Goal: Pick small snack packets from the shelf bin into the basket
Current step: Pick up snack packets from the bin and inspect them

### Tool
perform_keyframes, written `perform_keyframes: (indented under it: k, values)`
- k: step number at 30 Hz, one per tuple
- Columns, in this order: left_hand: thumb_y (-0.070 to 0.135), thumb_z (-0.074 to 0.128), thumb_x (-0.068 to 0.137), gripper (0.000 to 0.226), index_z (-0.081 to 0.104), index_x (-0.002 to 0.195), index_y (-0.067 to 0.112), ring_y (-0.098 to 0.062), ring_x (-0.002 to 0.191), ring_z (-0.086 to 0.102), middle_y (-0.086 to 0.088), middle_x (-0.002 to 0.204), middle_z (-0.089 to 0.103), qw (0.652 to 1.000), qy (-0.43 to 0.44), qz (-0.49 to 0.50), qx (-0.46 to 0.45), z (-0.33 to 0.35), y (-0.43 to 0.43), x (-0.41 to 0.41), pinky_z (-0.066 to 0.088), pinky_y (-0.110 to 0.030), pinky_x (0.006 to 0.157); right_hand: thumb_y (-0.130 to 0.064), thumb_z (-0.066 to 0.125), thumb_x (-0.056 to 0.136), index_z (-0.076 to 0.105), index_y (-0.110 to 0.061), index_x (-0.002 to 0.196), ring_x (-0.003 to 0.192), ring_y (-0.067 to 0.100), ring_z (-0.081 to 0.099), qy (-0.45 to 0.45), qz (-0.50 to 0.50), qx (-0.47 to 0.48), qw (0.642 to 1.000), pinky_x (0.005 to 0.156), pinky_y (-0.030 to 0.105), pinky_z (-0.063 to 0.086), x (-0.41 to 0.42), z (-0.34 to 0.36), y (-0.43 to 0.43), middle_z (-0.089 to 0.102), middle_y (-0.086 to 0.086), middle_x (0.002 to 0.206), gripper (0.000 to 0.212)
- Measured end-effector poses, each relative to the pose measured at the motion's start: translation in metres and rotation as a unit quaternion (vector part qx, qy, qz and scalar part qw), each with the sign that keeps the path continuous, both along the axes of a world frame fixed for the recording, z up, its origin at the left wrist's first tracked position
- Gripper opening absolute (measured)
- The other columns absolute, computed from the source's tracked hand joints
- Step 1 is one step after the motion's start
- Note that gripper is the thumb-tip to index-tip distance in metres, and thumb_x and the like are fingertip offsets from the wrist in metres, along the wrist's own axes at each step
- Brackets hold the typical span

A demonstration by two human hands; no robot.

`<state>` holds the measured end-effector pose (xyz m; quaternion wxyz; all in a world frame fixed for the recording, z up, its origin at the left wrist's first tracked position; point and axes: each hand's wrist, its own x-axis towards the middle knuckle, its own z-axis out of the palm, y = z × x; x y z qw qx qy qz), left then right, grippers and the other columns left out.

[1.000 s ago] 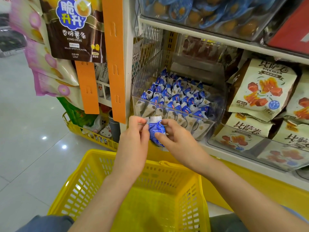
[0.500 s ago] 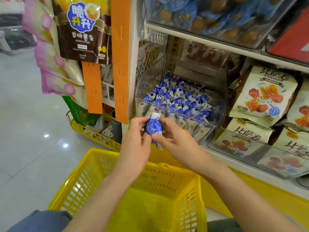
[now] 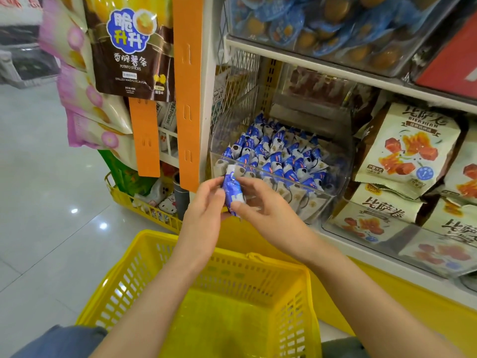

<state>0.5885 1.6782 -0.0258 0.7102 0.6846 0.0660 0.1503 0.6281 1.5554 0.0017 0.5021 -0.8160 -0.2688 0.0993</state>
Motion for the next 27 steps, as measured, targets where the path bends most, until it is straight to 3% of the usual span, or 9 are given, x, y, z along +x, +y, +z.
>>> perform_keyframes:
  k: [3, 8, 12, 15, 18, 21, 23, 25, 27]
  values:
    - [0.046, 0.054, 0.082, 0.026, 0.063, 0.105, 0.039, -0.011, 0.103, 0.064, 0.003, 0.108, 0.069, 0.993, 0.031, -0.075, -0.089, 0.005, 0.001, -0.003, 0.049, -0.039, 0.090, -0.032, 0.058, 0.088, 0.045, -0.030, 0.133, 0.101, -0.005, 0.049, -0.071, -0.007, -0.040, 0.997, 0.082, 0.008, 0.043, -0.004, -0.005, 0.004, 0.048, -0.015, 0.114, 0.047]
    - [0.037, 0.059, 0.077, 0.022, 0.067, 0.097, 0.043, -0.019, 0.110, 0.060, 0.002, 0.108, 0.069, 0.991, 0.050, -0.041, -0.117, 0.008, 0.007, -0.003, 0.040, -0.048, 0.102, -0.016, 0.050, 0.094, 0.054, -0.026, 0.124, 0.100, 0.005, 0.057, 0.001, -0.035, 0.041, 0.999, 0.087, 0.019, 0.047, 0.000, 0.003, 0.006, 0.057, -0.005, 0.116, 0.032]
    - [0.018, 0.052, 0.091, 0.019, 0.064, 0.099, 0.030, -0.010, 0.094, 0.065, 0.013, 0.083, 0.072, 0.993, 0.065, -0.040, -0.088, 0.008, 0.005, -0.001, 0.048, -0.034, 0.088, -0.022, 0.048, 0.095, 0.058, -0.018, 0.106, 0.087, 0.013, 0.061, 0.064, -0.073, 0.077, 0.992, 0.083, 0.034, 0.052, 0.003, 0.007, 0.006, 0.063, 0.013, 0.103, 0.016]
    - [0.015, 0.051, 0.091, 0.022, 0.061, 0.102, 0.031, 0.003, 0.079, 0.064, 0.019, 0.080, 0.070, 0.995, 0.066, -0.060, -0.051, 0.010, 0.006, -0.002, 0.044, -0.024, 0.073, -0.027, 0.047, 0.094, 0.063, -0.003, 0.094, 0.087, 0.038, 0.061, 0.058, -0.097, 0.090, 0.989, 0.083, 0.050, 0.050, 0.004, 0.007, 0.004, 0.064, 0.025, 0.095, 0.029]
    - [0.015, 0.052, 0.091, 0.028, 0.061, 0.103, 0.039, 0.006, 0.084, 0.063, 0.022, 0.088, 0.069, 0.993, 0.068, -0.092, -0.024, 0.011, 0.009, -0.005, 0.043, -0.022, 0.073, -0.025, 0.051, 0.093, 0.065, -0.006, 0.084, 0.077, 0.031, 0.064, 0.051, -0.106, 0.126, 0.985, 0.075, 0.040, 0.054, 0.007, 0.009, 0.002, 0.068, 0.020, 0.087, 0.025]
    - [0.025, 0.057, 0.088, 0.021, 0.064, 0.100, 0.041, -0.008, 0.092, 0.065, 0.009, 0.096, 0.071, 0.989, 0.080, -0.112, -0.055, 0.010, 0.008, -0.006, 0.048, -0.028, 0.076, -0.020, 0.056, 0.091, 0.067, -0.006, 0.082, 0.065, 0.016, 0.062, 0.062, -0.105, 0.132, 0.984, 0.058, 0.024, 0.055, 0.010, 0.009, 0.001, 0.069, 0.019, 0.080, 0.020]
    - [0.036, 0.057, 0.086, 0.012, 0.068, 0.088, 0.037, -0.019, 0.086, 0.066, -0.002, 0.090, 0.072, 0.989, 0.082, -0.090, -0.079, 0.010, 0.008, -0.005, 0.049, -0.037, 0.075, -0.020, 0.058, 0.090, 0.068, -0.012, 0.080, 0.061, 0.014, 0.061, 0.030, -0.097, 0.113, 0.988, 0.054, 0.022, 0.053, 0.008, 0.008, 0.003, 0.068, 0.012, 0.073, 0.016]
    - [0.034, 0.055, 0.088, 0.019, 0.068, 0.074, 0.032, -0.016, 0.074, 0.066, 0.000, 0.075, 0.069, 0.993, 0.065, -0.050, -0.083, 0.009, 0.009, -0.004, 0.049, -0.032, 0.065, -0.019, 0.059, 0.089, 0.066, -0.021, 0.078, 0.066, 0.013, 0.061, -0.068, -0.076, 0.059, 0.993, 0.062, 0.030, 0.053, 0.005, 0.006, 0.005, 0.067, 0.003, 0.073, 0.013]
    - [0.033, 0.055, 0.089, 0.023, 0.067, 0.069, 0.029, -0.010, 0.069, 0.066, 0.004, 0.070, 0.067, 0.995, 0.053, -0.037, -0.078, 0.009, 0.010, -0.004, 0.048, -0.025, 0.059, -0.019, 0.061, 0.088, 0.066, -0.022, 0.082, 0.072, 0.004, 0.058, -0.187, -0.055, 0.005, 0.981, 0.066, 0.026, 0.050, 0.004, 0.005, 0.005, 0.064, -0.008, 0.077, 0.008]
